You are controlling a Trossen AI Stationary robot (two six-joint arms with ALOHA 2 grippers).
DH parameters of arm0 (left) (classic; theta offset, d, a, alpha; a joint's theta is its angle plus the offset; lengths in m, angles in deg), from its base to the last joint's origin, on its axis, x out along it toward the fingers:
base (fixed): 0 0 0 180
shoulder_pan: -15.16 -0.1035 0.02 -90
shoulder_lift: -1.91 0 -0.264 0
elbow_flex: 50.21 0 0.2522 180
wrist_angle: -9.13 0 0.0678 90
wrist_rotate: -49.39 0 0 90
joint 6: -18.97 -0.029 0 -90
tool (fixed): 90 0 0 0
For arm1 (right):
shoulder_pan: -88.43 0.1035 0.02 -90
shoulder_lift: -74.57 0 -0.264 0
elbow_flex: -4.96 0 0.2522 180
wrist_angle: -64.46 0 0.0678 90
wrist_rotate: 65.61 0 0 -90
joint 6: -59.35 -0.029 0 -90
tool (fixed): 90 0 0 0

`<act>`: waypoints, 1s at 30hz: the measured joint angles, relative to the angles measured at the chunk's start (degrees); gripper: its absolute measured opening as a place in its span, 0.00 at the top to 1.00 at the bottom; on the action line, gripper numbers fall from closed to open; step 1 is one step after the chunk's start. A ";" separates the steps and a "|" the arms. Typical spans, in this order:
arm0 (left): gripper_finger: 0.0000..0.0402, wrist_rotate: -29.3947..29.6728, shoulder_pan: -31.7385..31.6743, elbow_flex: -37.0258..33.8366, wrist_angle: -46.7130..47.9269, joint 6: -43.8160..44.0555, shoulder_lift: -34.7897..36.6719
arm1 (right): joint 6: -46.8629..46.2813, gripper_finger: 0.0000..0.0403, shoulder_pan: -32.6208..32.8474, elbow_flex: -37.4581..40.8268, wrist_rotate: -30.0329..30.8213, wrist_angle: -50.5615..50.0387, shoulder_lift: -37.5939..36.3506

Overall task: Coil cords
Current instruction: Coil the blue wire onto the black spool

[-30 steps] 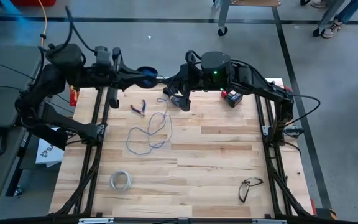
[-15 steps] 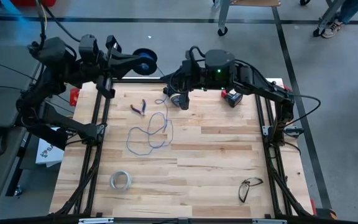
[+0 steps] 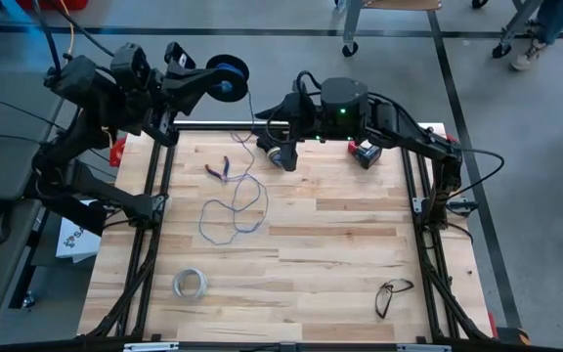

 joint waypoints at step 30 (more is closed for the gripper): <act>1.00 0.29 -0.13 0.00 -7.22 9.74 -2.07 | 2.45 0.99 5.07 0.00 0.10 7.58 0.05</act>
